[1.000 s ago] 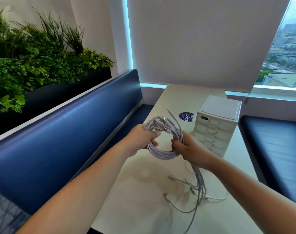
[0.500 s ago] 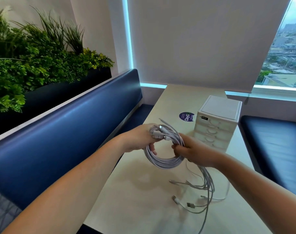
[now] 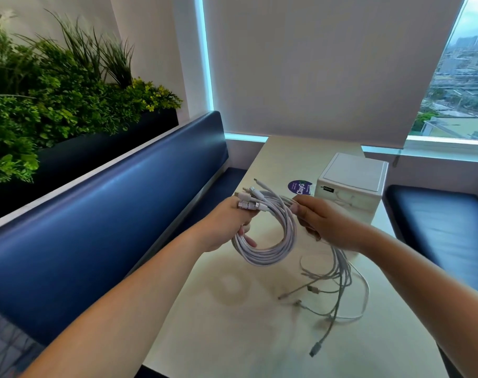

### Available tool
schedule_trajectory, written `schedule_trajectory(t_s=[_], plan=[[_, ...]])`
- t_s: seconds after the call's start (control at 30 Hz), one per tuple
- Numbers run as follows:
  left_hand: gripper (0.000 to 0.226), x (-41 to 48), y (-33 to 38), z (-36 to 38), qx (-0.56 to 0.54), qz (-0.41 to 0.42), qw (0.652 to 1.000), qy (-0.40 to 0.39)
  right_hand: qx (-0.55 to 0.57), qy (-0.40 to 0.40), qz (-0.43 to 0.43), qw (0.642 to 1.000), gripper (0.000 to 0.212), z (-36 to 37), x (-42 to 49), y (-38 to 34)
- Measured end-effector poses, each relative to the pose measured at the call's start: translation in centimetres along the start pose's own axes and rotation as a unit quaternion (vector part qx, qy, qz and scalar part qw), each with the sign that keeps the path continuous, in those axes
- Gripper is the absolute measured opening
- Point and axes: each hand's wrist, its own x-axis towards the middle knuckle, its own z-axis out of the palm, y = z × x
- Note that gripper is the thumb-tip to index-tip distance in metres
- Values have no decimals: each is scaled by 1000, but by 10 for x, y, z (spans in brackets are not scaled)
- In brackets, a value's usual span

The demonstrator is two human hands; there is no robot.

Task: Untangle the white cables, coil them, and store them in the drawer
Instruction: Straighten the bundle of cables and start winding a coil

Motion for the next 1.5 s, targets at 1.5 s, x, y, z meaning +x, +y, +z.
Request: schedule_trajectory(t_s=[1.5], plan=[[3,9,-15,24,-273,-12,947,168,304,206,68,928,14,73,8,-22]])
